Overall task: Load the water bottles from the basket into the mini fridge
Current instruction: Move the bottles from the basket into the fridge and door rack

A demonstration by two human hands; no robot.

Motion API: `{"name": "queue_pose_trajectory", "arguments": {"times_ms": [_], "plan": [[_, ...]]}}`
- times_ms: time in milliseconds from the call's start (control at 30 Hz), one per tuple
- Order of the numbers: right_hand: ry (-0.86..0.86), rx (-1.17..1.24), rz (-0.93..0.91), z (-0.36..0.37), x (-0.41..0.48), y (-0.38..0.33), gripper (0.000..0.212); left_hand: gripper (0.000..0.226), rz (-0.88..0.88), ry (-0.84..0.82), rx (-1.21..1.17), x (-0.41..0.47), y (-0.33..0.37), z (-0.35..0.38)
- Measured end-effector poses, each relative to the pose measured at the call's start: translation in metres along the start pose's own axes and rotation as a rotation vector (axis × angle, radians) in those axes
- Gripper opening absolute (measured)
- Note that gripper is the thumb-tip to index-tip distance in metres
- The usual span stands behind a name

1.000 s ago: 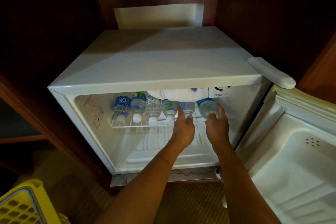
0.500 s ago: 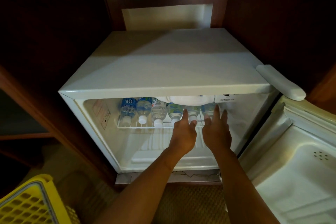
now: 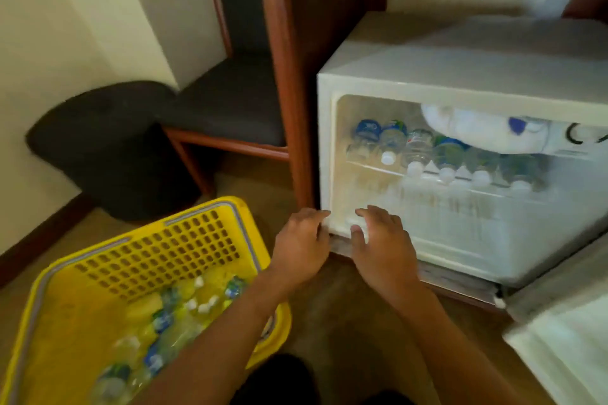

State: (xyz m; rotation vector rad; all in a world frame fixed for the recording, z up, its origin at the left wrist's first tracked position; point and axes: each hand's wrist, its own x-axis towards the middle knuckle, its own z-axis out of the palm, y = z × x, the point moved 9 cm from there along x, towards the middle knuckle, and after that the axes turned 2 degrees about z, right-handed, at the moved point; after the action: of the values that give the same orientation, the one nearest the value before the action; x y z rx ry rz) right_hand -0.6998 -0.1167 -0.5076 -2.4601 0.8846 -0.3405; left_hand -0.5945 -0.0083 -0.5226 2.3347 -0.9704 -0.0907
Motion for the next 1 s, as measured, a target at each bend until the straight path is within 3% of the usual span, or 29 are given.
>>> {"name": "queue_pose_trajectory", "arguments": {"times_ms": [167,300,433,533,600,700,867,1000], "plan": [[-0.195,0.048,-0.190,0.091,-0.034,-0.095,0.034,0.036,-0.180,-0.049,0.099,-0.064,-0.130,-0.048],[-0.442,0.051,-0.238,0.183,-0.055,-0.140,0.033,0.041,-0.390,-0.156,0.156,-0.116,-0.241,-0.062],[-0.678,-0.059,-0.140,0.278,-0.061,-0.151,0.035,0.052,-0.622,-0.365,0.169,-0.167,-0.338,-0.051],[-0.817,-0.182,-0.118,0.343,-0.063,-0.143,0.005,0.064,-0.712,-0.562,0.181,-0.199,-0.388,-0.029],[-0.888,-0.256,-0.090,0.372,-0.062,-0.129,0.002,0.074,-0.740,-0.648,0.225,-0.215,-0.409,-0.016],[-0.983,-0.306,-0.035,0.411,-0.056,-0.111,0.040,0.083,-0.698,-0.749,0.367,-0.227,-0.437,0.001],[-1.058,-0.381,0.048,0.452,-0.055,-0.095,0.069,0.091,-0.588,-0.889,0.489,-0.225,-0.447,0.019],[-1.069,-0.389,0.121,0.478,-0.061,-0.091,0.092,0.091,-0.528,-0.866,0.514,-0.220,-0.449,0.022]]}}
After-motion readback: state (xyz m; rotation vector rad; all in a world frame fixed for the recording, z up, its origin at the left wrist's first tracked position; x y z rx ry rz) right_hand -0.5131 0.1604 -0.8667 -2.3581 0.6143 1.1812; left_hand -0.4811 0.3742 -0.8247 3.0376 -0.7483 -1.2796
